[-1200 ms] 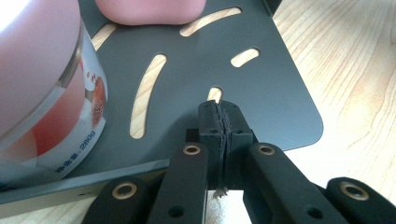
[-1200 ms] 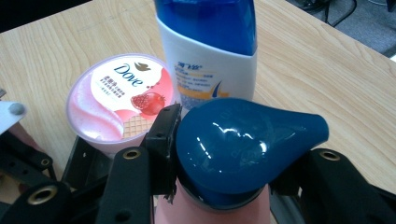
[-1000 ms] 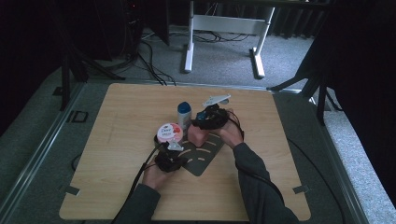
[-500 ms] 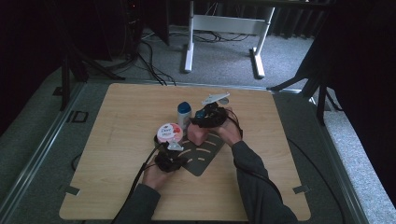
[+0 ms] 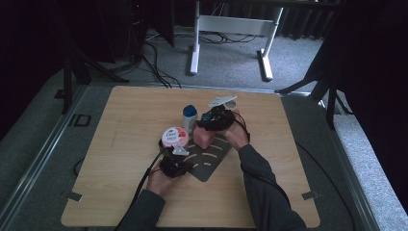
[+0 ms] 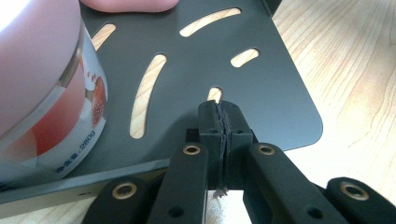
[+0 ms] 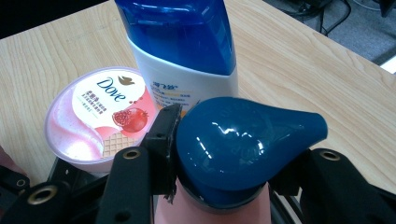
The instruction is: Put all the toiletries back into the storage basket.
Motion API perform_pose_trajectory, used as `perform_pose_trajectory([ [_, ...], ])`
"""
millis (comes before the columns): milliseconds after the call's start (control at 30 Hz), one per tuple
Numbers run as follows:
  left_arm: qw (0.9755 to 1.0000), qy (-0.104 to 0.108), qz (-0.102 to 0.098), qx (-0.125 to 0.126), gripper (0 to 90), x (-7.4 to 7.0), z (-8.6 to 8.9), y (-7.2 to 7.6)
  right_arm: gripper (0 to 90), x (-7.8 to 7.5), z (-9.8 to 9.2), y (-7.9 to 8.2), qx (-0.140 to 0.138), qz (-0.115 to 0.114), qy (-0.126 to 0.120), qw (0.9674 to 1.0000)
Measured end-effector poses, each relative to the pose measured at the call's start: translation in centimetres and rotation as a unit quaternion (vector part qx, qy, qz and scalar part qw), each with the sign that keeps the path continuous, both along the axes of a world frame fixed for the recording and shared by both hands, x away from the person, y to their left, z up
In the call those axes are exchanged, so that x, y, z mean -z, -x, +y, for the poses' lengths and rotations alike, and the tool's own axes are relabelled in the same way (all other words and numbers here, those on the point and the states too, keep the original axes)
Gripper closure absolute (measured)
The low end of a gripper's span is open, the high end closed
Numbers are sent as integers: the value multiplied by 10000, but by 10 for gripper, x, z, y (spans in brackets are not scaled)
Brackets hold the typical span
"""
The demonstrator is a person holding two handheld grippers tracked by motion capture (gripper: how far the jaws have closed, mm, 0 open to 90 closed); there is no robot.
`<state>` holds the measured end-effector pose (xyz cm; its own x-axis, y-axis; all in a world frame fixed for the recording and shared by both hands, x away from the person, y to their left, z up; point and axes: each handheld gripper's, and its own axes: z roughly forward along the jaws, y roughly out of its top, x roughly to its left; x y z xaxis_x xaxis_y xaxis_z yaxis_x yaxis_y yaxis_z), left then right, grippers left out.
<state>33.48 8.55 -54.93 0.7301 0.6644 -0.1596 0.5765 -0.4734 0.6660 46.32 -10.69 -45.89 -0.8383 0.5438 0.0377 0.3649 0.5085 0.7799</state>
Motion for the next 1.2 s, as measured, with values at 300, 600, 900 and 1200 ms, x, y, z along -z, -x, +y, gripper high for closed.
perform_pose_trajectory([
  [300, 10000, 9, 0, -2, 889, 0, 0, 0, 529, 0, 0, -3, 12, -108, 35, 9999],
  [600, 10000, 12, 0, 2, 890, 0, 0, 0, 529, 0, -2, -7, 78, -96, -20, 9999],
  [900, 10000, 17, -3, -1, 891, 0, 0, 0, 529, 0, -2, -9, 38, -88, -38, 9999],
  [1200, 10000, 17, -2, -2, 891, 0, 0, 0, 528, 1, -2, -10, 10, -84, -70, 9999],
])
